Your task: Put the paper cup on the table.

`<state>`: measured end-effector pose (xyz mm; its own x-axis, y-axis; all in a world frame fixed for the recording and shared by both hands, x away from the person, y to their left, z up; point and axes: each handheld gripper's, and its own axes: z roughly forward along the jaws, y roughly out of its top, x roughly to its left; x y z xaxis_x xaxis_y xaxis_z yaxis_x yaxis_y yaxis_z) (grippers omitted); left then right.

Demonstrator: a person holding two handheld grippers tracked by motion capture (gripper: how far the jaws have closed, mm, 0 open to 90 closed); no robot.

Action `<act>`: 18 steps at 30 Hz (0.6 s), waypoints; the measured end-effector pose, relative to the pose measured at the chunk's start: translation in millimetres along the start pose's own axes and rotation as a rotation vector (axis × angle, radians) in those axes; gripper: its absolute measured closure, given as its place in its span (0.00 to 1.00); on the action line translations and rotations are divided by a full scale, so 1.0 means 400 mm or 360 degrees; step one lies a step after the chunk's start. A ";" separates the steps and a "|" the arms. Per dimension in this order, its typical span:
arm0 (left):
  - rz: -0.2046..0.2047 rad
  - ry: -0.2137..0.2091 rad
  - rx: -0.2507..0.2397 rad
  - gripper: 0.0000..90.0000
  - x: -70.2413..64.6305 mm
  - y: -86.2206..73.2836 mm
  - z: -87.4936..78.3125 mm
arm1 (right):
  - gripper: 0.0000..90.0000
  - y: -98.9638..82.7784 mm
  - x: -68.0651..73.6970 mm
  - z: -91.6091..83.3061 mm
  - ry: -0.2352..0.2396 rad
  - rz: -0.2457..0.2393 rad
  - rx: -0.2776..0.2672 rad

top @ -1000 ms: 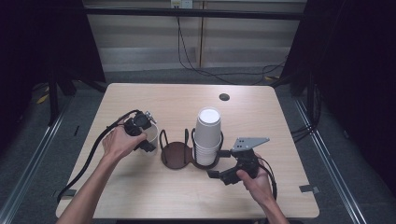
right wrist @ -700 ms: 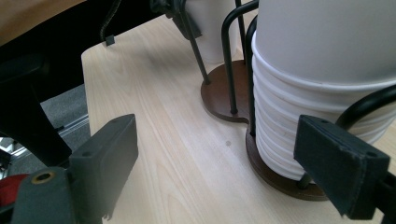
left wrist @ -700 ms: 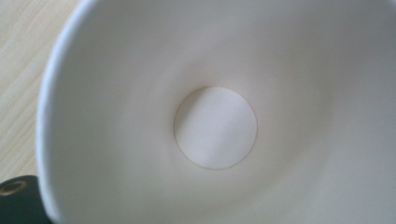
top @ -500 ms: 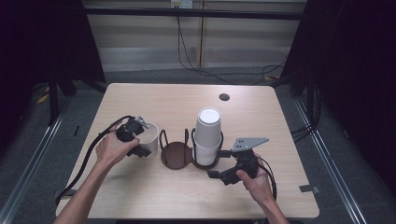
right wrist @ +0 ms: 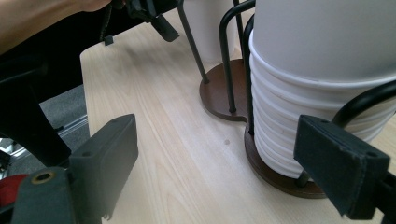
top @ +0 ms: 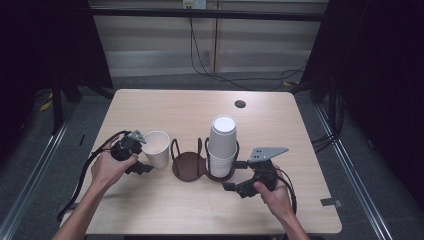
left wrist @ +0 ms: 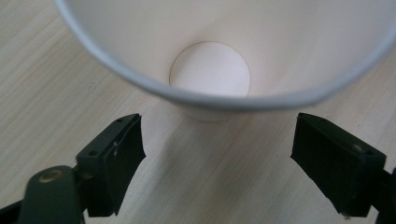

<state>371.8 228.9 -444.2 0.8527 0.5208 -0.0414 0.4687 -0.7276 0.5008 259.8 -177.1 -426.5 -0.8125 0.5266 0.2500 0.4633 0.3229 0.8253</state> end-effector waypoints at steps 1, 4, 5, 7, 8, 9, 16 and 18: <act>-0.0019 0.0017 -0.0046 0.21 -0.002 -0.012 -0.007 | 0.16 -0.001 0.000 0.000 -0.0001 0.0002 -0.0003; -0.0035 0.0016 -0.0058 0.21 -0.005 -0.021 -0.015 | 0.16 -0.003 -0.002 0.002 -0.0004 0.0004 0.0006; -0.0063 0.0009 -0.0109 0.21 -0.009 -0.031 -0.023 | 0.16 -0.003 -0.002 0.002 -0.0005 0.0002 0.0007; -0.0068 -0.0006 -0.0172 0.21 -0.011 -0.041 -0.033 | 0.16 -0.003 -0.002 0.001 -0.0009 0.0004 0.0004; -0.0098 -0.0017 -0.0217 0.21 -0.013 -0.047 -0.037 | 0.16 -0.003 -0.002 0.000 -0.0012 0.0005 0.0000; -0.0100 -0.0008 -0.0234 0.21 -0.015 -0.052 -0.042 | 0.16 -0.003 -0.002 -0.001 -0.0013 0.0006 -0.0005; -0.0122 -0.0039 -0.0362 0.21 -0.037 -0.071 -0.065 | 0.16 -0.004 -0.004 -0.009 -0.0028 0.0018 -0.0022; -0.0123 -0.0073 -0.0396 0.21 -0.053 -0.076 -0.071 | 0.16 -0.004 -0.003 -0.012 -0.0040 0.0016 -0.0028</act>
<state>333.1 252.7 -433.9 0.8288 0.5456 -0.1239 0.4665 -0.5515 0.6916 258.4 -182.1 -425.7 -0.7986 0.5496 0.2454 0.4645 0.3036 0.8319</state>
